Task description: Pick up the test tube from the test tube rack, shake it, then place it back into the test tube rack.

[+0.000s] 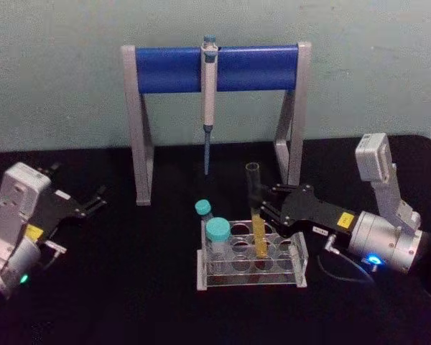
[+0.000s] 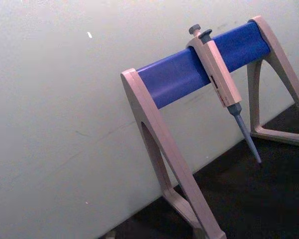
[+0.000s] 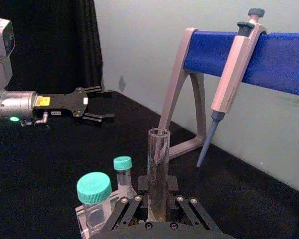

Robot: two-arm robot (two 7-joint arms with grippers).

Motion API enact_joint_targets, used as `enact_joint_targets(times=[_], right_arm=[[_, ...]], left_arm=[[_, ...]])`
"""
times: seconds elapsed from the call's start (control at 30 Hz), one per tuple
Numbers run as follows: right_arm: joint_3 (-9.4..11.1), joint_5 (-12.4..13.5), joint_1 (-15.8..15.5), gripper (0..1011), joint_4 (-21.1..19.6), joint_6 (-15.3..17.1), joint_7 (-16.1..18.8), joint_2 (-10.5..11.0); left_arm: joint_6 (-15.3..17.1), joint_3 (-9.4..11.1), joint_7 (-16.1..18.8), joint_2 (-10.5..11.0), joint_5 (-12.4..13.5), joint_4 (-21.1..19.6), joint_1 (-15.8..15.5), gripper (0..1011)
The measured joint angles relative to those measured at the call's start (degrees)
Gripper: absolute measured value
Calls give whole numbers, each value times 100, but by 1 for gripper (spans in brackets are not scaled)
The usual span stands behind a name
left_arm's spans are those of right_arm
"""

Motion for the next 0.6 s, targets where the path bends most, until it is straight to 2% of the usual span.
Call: enact_joint_targets(times=[0.6], right_arm=[[-21, -26, -8, 225, -19, 147, -92, 16]], left_arm=[[0, 0, 0, 0, 0, 0, 0, 1001]])
